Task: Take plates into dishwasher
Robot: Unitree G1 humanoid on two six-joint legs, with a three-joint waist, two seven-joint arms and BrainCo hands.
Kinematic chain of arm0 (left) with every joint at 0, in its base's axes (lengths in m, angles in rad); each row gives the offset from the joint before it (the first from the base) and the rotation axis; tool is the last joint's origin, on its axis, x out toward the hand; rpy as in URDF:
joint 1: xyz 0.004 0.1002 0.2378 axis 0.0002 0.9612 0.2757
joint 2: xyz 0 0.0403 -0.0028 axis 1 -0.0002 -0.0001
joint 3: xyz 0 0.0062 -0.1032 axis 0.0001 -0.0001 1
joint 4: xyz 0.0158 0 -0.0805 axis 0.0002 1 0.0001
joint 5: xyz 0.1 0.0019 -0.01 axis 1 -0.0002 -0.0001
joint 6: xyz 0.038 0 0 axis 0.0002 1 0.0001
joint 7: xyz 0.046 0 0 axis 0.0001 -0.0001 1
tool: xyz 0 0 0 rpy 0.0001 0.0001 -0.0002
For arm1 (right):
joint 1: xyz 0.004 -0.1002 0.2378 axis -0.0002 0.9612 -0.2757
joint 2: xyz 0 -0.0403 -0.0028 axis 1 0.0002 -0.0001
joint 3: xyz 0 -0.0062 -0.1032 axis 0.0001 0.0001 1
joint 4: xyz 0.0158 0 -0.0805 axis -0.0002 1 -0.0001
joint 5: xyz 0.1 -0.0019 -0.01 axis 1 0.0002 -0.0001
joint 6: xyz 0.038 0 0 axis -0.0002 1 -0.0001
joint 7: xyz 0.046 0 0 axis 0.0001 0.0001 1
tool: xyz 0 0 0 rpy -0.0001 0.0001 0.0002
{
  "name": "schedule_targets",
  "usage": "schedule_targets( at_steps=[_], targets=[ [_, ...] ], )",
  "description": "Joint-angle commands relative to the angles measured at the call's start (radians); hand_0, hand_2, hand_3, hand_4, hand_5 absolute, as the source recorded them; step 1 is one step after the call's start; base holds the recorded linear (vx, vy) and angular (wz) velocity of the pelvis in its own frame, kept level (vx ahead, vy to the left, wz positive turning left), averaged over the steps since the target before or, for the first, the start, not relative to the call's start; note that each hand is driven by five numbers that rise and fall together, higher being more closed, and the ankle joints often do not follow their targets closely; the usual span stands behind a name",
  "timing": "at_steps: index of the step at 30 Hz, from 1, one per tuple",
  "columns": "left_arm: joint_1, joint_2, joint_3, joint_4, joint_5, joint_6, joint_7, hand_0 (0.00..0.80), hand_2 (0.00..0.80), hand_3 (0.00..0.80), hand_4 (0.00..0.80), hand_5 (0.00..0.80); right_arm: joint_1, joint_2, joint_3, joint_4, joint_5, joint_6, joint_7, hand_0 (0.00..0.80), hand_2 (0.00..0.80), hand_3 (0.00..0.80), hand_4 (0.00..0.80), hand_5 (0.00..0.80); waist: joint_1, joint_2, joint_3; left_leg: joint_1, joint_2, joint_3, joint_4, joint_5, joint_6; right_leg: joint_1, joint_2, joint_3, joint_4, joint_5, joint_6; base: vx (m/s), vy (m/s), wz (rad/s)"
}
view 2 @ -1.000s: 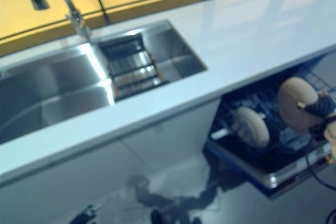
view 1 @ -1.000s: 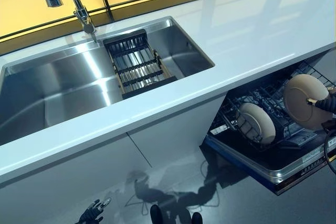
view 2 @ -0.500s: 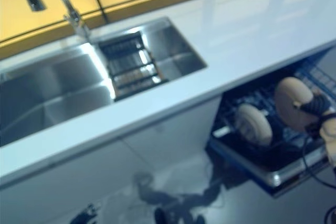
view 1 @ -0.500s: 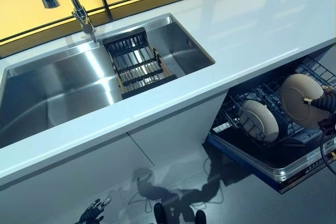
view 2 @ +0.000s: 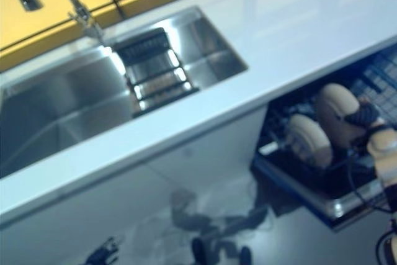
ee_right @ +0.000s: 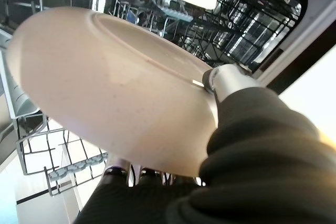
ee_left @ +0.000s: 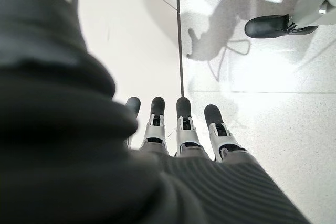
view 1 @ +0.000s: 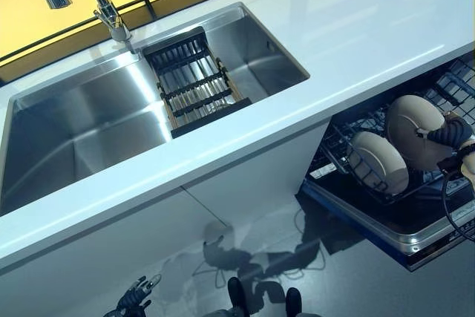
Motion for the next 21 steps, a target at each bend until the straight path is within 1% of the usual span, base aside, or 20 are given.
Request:
schedule_targets(
  at_steps=[1,6,10,16,21],
  targets=[
    [-0.043,-0.019,-0.038,0.011,-0.041,-0.018,0.007,0.0,0.0,0.0,0.0,0.0,-0.17,-0.042,0.038,0.044,-0.02,-0.015,-0.043,0.8,0.8,0.8,0.8,0.8,0.03,0.008,0.006,0.07,-0.05,0.012,-0.001,-0.16,0.009,-0.059,0.004,-0.061,0.007,-0.005,0.044,0.0,0.0,0.0],
    [-0.041,-0.018,-0.04,0.002,-0.054,-0.019,0.005,0.0,0.0,0.0,0.0,0.0,-0.195,-0.047,0.057,0.056,-0.04,0.002,-0.045,0.8,0.8,0.8,0.8,0.8,0.031,0.023,0.02,0.059,-0.052,0.013,-0.001,-0.154,0.006,-0.074,0.001,-0.062,0.012,-0.005,0.041,0.0,0.0,0.0],
    [-0.039,-0.019,-0.041,-0.003,-0.054,-0.016,0.007,0.0,0.0,0.0,0.0,0.0,-0.177,-0.047,0.057,0.066,-0.058,0.012,-0.054,0.8,0.8,0.8,0.8,0.8,0.028,0.026,0.027,0.057,-0.052,0.015,-0.001,-0.152,0.005,-0.078,0.0,-0.064,0.016,-0.006,0.041,0.0,0.0,0.0],
    [-0.04,-0.016,-0.045,-0.013,-0.056,-0.019,0.002,0.0,0.0,0.0,0.0,0.0,-0.189,-0.055,0.065,0.087,-0.071,0.003,-0.056,0.8,0.8,0.8,0.8,0.8,0.03,0.033,0.037,0.05,-0.052,0.016,-0.001,-0.15,0.005,-0.091,-0.003,-0.068,0.024,-0.007,0.041,0.0,0.0,0.0],
    [-0.046,-0.018,-0.05,-0.019,-0.065,-0.016,0.004,0.0,0.0,0.0,0.0,0.0,-0.207,-0.052,0.088,0.087,-0.111,-0.007,-0.05,0.8,0.8,0.8,0.8,0.8,0.028,0.043,0.045,0.043,-0.053,0.019,-0.001,-0.146,0.004,-0.102,-0.005,-0.068,0.029,-0.008,0.041,0.0,0.0,0.0]
  ],
)
